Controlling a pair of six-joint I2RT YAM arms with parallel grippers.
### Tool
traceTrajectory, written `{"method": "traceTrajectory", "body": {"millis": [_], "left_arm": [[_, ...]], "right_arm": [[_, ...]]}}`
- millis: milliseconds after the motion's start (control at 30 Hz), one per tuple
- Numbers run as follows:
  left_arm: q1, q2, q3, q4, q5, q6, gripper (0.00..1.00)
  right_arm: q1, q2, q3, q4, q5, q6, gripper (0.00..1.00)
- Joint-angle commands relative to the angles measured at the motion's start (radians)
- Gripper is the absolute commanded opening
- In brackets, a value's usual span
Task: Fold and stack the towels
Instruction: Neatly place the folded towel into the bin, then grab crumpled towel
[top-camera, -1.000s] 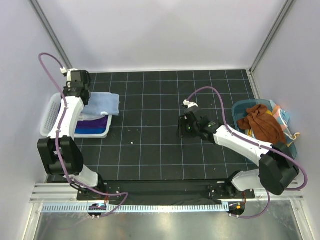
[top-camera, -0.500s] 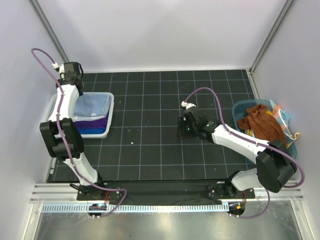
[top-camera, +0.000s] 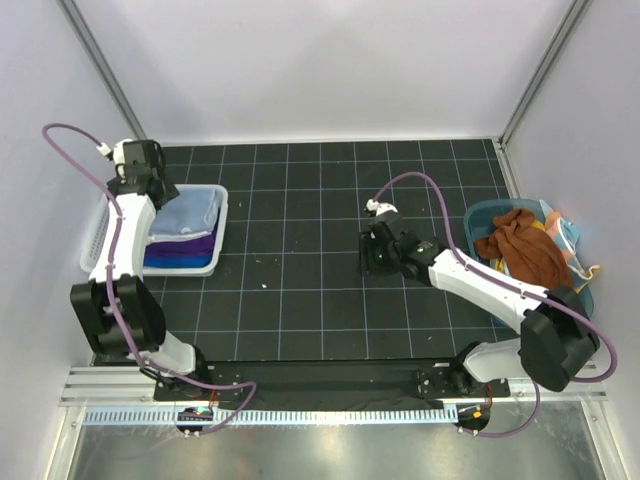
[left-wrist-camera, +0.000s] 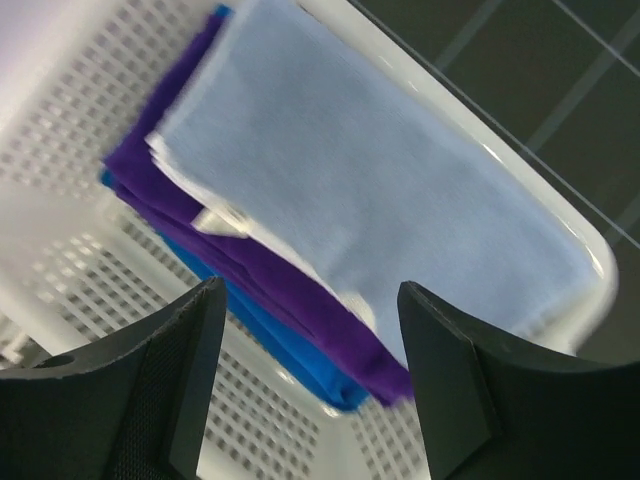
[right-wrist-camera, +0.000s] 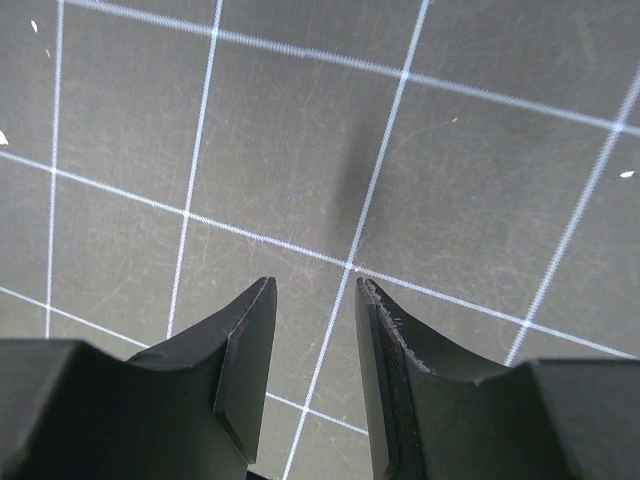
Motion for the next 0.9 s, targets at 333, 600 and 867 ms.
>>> {"method": "traceTrajectory", "body": {"millis": [333,600,867], "left_arm": [[-0.643,-0.365,-0.219,0.041,0.090,-0.161,0.74],[-1.103,-0.374,-0.211,0.002,0.044,-0.172,0.74],[-1.214,-0.438,-0.266,-0.066,0.090,-0.155,0.74]], "right_arm": [[-0.190,-0.192,0.115,-0.248,0.264,0.081,0.47],[-0.592,-0.192,0.256,-0.414,0.452,0.072,0.66],[-0.846,-0.008,0.359,-0.385,0.524,0.141,0.69]]}}
